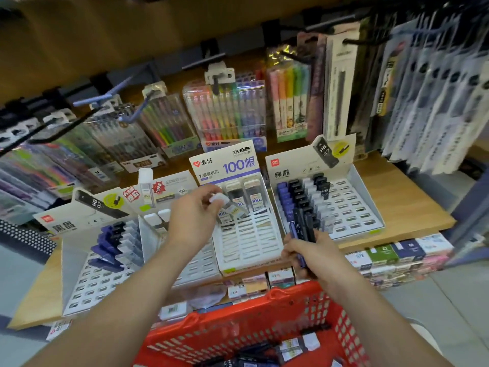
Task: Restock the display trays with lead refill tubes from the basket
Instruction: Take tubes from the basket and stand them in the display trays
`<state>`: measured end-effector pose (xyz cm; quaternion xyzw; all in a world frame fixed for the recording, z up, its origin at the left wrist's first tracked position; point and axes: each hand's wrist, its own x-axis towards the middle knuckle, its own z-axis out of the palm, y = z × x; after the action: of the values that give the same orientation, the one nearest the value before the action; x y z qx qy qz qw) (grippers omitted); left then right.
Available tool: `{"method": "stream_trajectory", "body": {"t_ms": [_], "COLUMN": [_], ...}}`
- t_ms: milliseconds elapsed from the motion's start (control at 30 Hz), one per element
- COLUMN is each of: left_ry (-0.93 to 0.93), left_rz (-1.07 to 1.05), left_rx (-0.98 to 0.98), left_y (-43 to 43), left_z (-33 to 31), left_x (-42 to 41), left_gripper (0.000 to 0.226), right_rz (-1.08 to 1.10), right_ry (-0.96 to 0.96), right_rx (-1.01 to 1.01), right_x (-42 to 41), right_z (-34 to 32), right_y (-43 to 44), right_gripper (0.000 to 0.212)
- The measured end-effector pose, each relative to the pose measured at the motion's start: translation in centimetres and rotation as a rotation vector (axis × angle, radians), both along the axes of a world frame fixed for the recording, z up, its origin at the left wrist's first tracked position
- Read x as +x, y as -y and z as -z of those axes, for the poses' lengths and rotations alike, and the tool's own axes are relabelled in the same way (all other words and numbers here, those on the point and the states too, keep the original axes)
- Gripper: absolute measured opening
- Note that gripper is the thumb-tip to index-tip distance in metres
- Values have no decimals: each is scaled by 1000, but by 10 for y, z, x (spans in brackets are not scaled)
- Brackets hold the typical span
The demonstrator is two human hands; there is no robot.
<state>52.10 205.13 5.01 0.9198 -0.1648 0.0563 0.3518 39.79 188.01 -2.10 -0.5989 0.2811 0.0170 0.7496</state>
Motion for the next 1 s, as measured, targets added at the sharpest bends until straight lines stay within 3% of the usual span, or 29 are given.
{"method": "stream_trajectory", "body": {"t_ms": [200, 433, 533, 667, 833, 1000], "left_ry": [111, 79, 78, 101, 146, 202], "left_rz": [113, 41, 32, 12, -104, -12], "left_rx": [180, 14, -51, -66, 78, 155], "left_y": [16, 17, 13, -23, -83, -101], "left_z": [12, 12, 6, -9, -15, 1], "left_x": [6, 3, -4, -1, 15, 19], "left_gripper": [10, 8, 16, 23, 22, 12], "right_rz": [-22, -95, -64, -27, -117, -245], "right_ry": [26, -29, -7, 23, 11, 59], "right_rx": [31, 292, 315, 238, 57, -119], "right_x": [3, -3, -3, 0, 11, 21], "right_z": [-1, -8, -7, -6, -7, -2], "right_y": [-4, -12, -11, -13, -44, -79], "right_gripper": [4, 11, 10, 14, 16, 18]}}
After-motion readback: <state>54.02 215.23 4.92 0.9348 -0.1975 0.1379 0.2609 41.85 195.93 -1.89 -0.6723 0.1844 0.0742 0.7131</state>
